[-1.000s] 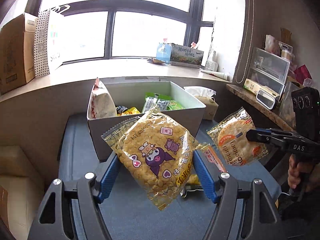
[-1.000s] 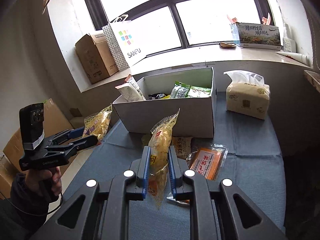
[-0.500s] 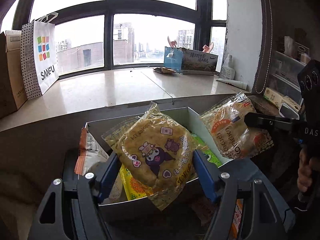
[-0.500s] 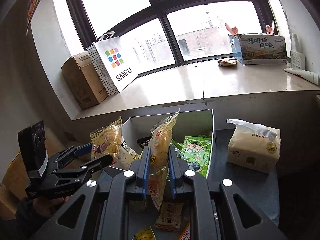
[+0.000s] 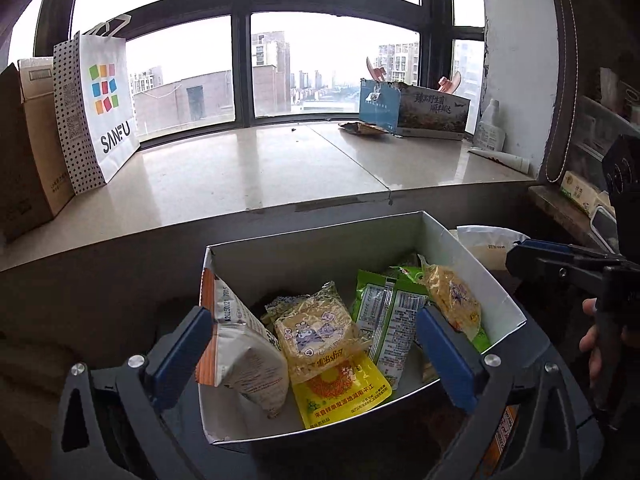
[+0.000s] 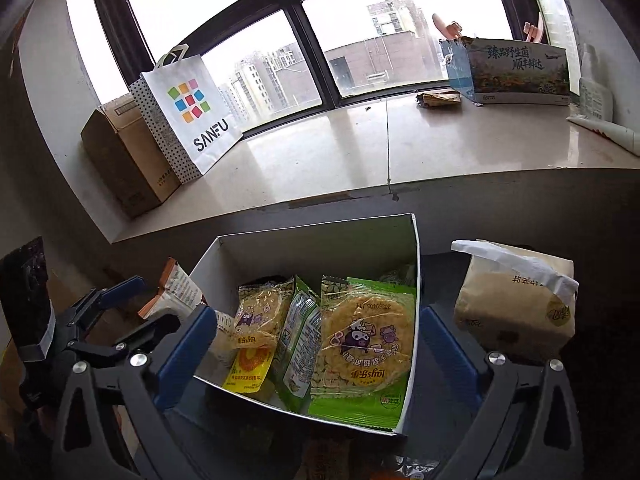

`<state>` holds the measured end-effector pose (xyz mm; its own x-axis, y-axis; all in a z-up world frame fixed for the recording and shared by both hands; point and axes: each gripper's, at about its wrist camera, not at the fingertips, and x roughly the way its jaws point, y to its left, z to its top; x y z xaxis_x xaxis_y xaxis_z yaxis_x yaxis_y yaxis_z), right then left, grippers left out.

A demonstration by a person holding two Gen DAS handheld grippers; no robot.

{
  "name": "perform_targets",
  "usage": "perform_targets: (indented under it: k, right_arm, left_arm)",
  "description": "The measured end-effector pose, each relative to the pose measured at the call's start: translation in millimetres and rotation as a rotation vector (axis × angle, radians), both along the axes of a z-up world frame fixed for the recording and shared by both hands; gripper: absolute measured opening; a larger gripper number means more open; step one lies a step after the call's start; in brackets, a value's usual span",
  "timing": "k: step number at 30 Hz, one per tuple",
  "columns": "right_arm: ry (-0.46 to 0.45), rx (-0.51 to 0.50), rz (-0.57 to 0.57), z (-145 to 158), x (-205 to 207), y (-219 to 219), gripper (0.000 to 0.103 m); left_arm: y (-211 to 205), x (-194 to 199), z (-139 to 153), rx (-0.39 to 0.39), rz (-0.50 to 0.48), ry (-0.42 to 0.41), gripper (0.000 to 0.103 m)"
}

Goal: Organize snacks
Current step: 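Lift both cracker bags into the white box and open both grippers, then withdraw both grippers and move the right gripper to the orange cake pack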

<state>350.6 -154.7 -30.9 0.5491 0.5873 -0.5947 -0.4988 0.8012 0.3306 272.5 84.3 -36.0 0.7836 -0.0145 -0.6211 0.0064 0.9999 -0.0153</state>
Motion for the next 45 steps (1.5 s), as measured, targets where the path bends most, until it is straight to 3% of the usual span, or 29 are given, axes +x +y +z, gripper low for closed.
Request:
perform_targets:
  k: [6, 10, 15, 19, 26, 32, 35, 45]
  right_arm:
    - [-0.047, 0.017, -0.036, 11, -19, -20, 0.103]
    - [-0.038, 0.049, -0.002, 12, -40, -30, 0.103]
    - [-0.067, -0.001, 0.022, 3, -79, -35, 0.103]
    - [-0.081, -0.037, 0.026, -5, -113, -46, 0.103]
    - [-0.103, -0.121, -0.029, -33, -174, -72, 0.103]
    - [0.009, -0.179, -0.07, -83, -205, -95, 0.103]
    - [0.031, -0.236, -0.089, -98, -209, -102, 0.103]
    - [0.084, -0.289, -0.105, -117, -198, -99, 0.103]
  left_arm:
    - [-5, -38, 6, -0.029, -0.03, -0.044, 0.103]
    - [-26, -68, 10, 0.002, -0.086, -0.072, 0.103]
    - [-49, -108, 8, -0.012, -0.162, -0.098, 0.103]
    - [-64, -135, -9, 0.032, -0.199, -0.083, 0.103]
    - [-64, -176, -38, -0.088, -0.19, -0.039, 0.103]
    - [-68, -213, -56, -0.253, -0.145, -0.038, 0.103]
    - [-73, -224, -59, -0.253, -0.131, -0.056, 0.103]
    - [-69, -234, -55, -0.247, -0.096, -0.072, 0.103]
